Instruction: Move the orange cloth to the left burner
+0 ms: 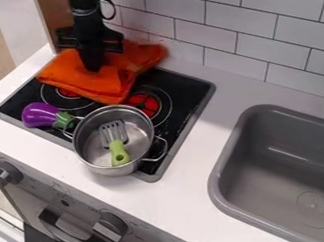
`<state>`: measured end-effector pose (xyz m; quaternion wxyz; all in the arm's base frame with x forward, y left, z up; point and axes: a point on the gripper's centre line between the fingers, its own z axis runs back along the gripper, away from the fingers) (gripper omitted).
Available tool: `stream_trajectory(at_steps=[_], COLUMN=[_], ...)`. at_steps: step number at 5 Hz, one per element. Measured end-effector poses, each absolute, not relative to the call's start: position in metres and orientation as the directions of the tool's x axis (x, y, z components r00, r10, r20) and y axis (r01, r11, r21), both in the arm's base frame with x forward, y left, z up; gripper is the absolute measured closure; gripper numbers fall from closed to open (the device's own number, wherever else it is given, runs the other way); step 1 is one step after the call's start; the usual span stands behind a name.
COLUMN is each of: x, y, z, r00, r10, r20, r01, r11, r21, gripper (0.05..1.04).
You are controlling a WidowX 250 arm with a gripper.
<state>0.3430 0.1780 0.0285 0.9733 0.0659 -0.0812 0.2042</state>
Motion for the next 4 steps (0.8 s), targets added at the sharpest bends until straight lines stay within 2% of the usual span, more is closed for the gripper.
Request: stream_trajectory(at_steps=[1,2,3,4], x=[0.344,0.342,0.351,0.356], y=[0.182,0.182,0.189,0.192], z=[0.028,0.028,0.039,0.043], r00=[0.913,0.911,0.889,0.844], r10=[0.375,0.384,0.431,0.511], r20=[0.159,0.150,0.156,0.163], r01=[-0.388,-0.397,-0.443,-0.517], r11=[0.920,0.916,0.895,0.856], r21=[0.060,0.062,0.054,-0.007], gripper=[1.031,1.014,0.889,0.675])
